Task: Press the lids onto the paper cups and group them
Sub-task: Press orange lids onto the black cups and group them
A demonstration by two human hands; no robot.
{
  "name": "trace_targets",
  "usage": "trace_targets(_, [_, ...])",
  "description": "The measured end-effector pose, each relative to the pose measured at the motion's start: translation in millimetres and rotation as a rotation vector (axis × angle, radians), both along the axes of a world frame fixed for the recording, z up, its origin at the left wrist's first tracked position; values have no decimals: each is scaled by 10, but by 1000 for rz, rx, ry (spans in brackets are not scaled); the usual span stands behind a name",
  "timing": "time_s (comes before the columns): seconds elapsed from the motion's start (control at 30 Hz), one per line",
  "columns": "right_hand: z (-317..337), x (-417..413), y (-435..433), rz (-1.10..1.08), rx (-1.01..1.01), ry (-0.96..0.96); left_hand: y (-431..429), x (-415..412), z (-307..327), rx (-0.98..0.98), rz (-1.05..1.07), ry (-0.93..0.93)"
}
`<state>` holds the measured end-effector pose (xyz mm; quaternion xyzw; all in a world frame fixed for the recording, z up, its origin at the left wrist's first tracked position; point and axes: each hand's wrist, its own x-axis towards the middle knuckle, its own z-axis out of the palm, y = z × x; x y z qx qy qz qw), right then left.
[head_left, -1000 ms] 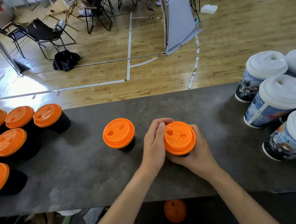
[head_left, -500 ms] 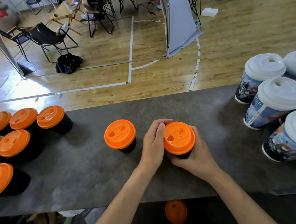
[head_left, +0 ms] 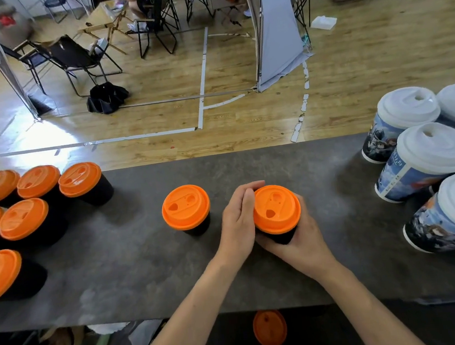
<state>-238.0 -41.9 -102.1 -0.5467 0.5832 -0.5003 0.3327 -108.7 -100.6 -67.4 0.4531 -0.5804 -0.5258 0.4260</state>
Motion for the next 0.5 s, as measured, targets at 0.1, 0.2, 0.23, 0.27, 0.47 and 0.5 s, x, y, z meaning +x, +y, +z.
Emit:
trace_targets(0.1, [43, 16, -3, -20, -15, -8, 13, 8, -59, 3, 19, 15])
trace_targets(0.2, [33, 9, -14, -5, -22, 13, 69, 40, -130, -32, 53, 28])
trace_targets(0.23, [23, 6, -14, -2, -19, 14, 77, 50, -141, -44, 60, 27])
trace_targets(0.27, [13, 2, -12, -4, -18, 13, 73, 61, -137, -52, 59, 25])
trace_targets(0.47, [-34, -16, 1, -10, 4, 47, -69, 29, -18, 24, -69, 29])
trace_targets(0.5, [-33, -10, 6, -14, 9, 47, -64, 12, -12, 49, -78, 41])
